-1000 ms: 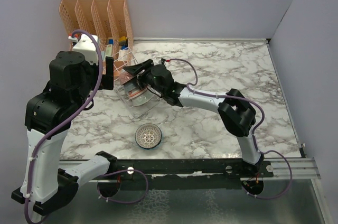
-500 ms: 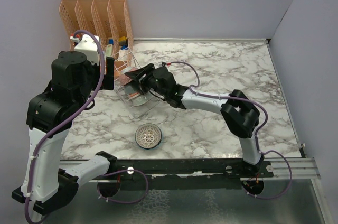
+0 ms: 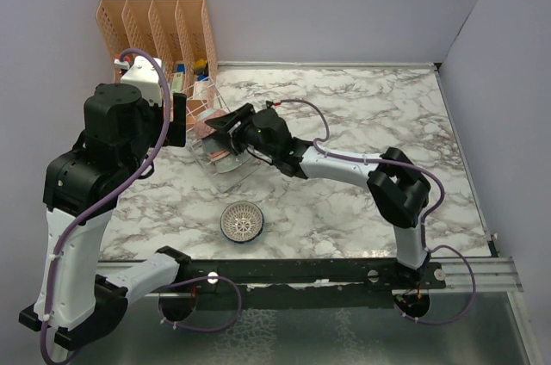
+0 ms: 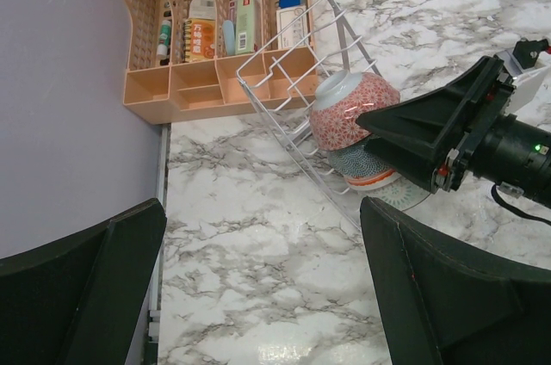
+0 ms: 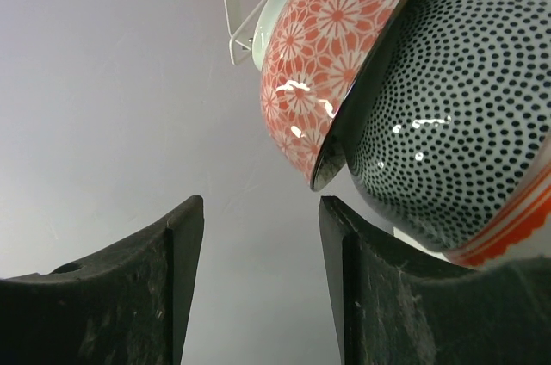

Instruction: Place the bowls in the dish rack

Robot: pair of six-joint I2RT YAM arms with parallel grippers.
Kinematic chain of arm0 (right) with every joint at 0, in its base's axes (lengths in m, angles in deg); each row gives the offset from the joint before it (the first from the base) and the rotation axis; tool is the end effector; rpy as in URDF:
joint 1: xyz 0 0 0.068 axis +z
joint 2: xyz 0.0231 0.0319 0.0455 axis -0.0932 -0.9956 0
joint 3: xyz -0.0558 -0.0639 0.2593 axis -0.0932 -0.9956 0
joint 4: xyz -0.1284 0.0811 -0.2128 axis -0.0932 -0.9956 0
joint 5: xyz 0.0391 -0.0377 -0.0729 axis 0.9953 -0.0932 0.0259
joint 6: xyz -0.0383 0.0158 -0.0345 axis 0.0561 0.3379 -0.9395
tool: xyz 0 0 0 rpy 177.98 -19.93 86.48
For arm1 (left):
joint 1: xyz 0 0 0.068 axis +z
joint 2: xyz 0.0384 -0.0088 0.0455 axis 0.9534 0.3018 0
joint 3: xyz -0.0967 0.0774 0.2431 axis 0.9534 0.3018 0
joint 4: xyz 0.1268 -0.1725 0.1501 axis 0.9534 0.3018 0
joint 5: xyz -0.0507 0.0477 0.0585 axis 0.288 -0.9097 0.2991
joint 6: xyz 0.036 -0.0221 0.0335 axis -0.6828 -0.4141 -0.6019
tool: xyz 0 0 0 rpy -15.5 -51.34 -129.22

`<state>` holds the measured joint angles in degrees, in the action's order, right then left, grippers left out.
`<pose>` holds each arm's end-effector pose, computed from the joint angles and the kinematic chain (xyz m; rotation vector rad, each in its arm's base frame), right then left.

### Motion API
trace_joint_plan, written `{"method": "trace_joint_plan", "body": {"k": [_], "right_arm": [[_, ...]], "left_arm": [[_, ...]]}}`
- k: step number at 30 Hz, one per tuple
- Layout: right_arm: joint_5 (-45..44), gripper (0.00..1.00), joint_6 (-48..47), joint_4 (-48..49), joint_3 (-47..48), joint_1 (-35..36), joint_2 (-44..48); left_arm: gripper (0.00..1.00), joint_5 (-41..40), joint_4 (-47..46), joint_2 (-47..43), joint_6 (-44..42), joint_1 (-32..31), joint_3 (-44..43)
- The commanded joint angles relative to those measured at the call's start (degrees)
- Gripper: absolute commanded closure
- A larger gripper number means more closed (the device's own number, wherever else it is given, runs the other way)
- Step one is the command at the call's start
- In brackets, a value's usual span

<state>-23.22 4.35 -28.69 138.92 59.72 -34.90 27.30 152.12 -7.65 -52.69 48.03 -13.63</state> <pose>0.2775 0.3838 0.2498 0.7751 2.0547 1.6537 0.1132 -0.0356 0.5118 0.0940 1.9427 0.0885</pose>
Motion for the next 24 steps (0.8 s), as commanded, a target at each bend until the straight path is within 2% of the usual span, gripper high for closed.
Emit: {"method": "trace_joint_plan", "body": {"k": [1, 4, 14, 24], "right_arm": [[1.09, 0.44, -2.24, -2.57, -1.39, 0.22, 4.57], [0.81, 0.44, -3.89, -4.68, -1.40, 0.21, 5.80], [0.29, 0.44, -6.55, -20.24, -0.39, 0.21, 8.19], [-5.40, 0.44, -13.46, -26.90, 2.22, 0.09, 8.74]], "left_arm": [[0.01, -1.19, -0.93, -0.61, -0.42, -0.21, -0.14], [0.01, -1.03, -0.99, -0.66, -0.33, -0.21, -0.05], [0.01, -1.03, -0.69, -0.66, -0.35, -0.30, -0.20], [0.01, -1.25, -0.73, -0.77, -0.39, -0.39, 0.25]]}}
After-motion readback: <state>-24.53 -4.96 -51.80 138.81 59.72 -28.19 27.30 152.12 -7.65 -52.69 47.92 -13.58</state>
